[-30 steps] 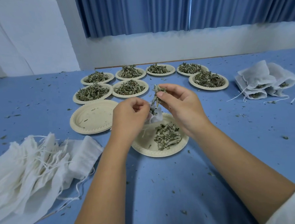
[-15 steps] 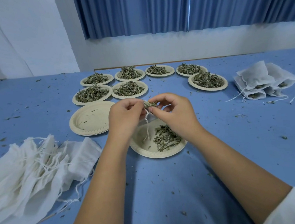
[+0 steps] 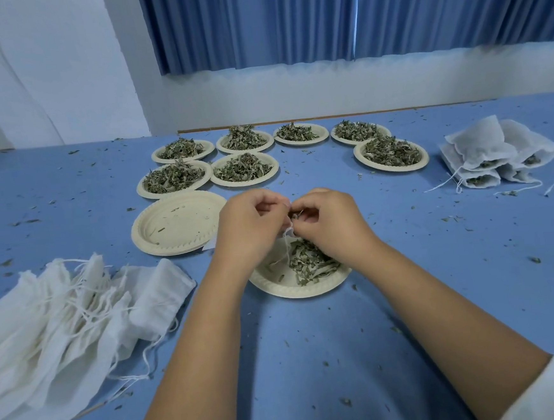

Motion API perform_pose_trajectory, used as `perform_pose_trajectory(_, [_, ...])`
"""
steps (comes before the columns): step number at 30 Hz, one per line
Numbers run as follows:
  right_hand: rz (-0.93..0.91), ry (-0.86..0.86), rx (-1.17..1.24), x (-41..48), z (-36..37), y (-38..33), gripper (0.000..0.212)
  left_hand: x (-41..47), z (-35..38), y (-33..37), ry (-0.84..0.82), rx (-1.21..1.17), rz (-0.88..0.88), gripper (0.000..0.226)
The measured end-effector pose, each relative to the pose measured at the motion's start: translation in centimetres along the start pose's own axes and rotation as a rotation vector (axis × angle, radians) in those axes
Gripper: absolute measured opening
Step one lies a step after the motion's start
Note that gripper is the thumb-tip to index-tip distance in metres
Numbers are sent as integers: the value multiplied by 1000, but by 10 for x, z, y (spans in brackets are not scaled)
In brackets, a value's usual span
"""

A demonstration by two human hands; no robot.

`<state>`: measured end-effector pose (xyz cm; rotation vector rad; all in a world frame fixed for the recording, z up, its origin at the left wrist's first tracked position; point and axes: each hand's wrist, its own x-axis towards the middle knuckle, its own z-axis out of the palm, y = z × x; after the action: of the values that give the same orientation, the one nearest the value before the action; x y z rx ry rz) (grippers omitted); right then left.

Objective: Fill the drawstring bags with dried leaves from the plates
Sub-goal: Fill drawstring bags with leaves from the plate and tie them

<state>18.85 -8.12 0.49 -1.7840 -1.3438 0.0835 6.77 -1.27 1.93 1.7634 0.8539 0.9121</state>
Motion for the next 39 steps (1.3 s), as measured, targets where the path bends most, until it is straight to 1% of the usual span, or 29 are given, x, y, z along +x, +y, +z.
perform_pose_trajectory(4, [206, -53, 412, 4, -4, -2, 23, 2, -3, -3, -8, -1, -43, 9])
perform_pose_trajectory(7, [278, -104, 523, 5, -5, -1, 24, 2, -5, -3, -7, 42, -54, 8])
perform_pose_trajectory(10, [229, -80, 471, 4, -3, -1, 24, 1, -4, -3, 2, 86, -53, 14])
perform_pose_trajectory(13, [97, 41, 236, 1, 1, -2, 17, 2, -4, -4, -2, 83, -50, 13])
perform_pose_trajectory(15, [69, 94, 125, 0, 4, 0, 26, 2, -3, -3, -37, 84, -39, 12])
perform_pose_trajectory(16, [67, 93, 101, 0, 6, 1, 29, 2, -2, -3, -58, 83, -34, 11])
perform_pose_trajectory(17, [63, 70, 78, 0, 8, 3, 28, 1, -1, -3, -72, 82, -29, 11])
perform_pose_trajectory(19, [47, 7, 18, 0, 10, 3, 16, 1, 0, -3, -76, 95, -16, 10])
perform_pose_trajectory(20, [31, -1, 7, 0, 11, 4, 13, 1, 0, -4, -63, 110, -8, 9])
perform_pose_trajectory(22, [16, 39, 17, 0, 10, 3, 13, 2, -1, -5, -15, 123, -4, 9])
perform_pose_trajectory(23, [10, 58, 18, 0, 9, 2, 17, 3, -2, -5, 9, 110, -9, 10])
perform_pose_trajectory(24, [2, 56, 6, 0, 7, 1, 26, 4, -3, -5, 22, 89, -14, 10])
perform_pose_trajectory(26, [6, -35, -53, -1, 6, 1, 43, 3, -4, -3, 9, 45, -9, 9])
perform_pose_trajectory(29, [17, -180, -132, -3, 6, 3, 48, 1, -3, -1, -34, 35, 21, 9])
perform_pose_trajectory(31, [21, -208, -111, -1, 5, 5, 49, 1, -3, -2, -27, 23, 18, 9])
perform_pose_trajectory(32, [25, -182, -65, 0, 4, 5, 47, 2, -3, -2, -16, 4, 8, 9])
perform_pose_trajectory(35, [44, -24, 111, 3, -5, 1, 37, 4, -6, -4, 19, -28, -20, 10])
perform_pose_trajectory(37, [59, 26, 131, 4, -11, -1, 35, 5, -6, -5, 36, -46, -26, 10])
perform_pose_trajectory(39, [69, 29, 106, 4, -14, 0, 37, 5, -6, -5, 54, -58, -26, 11])
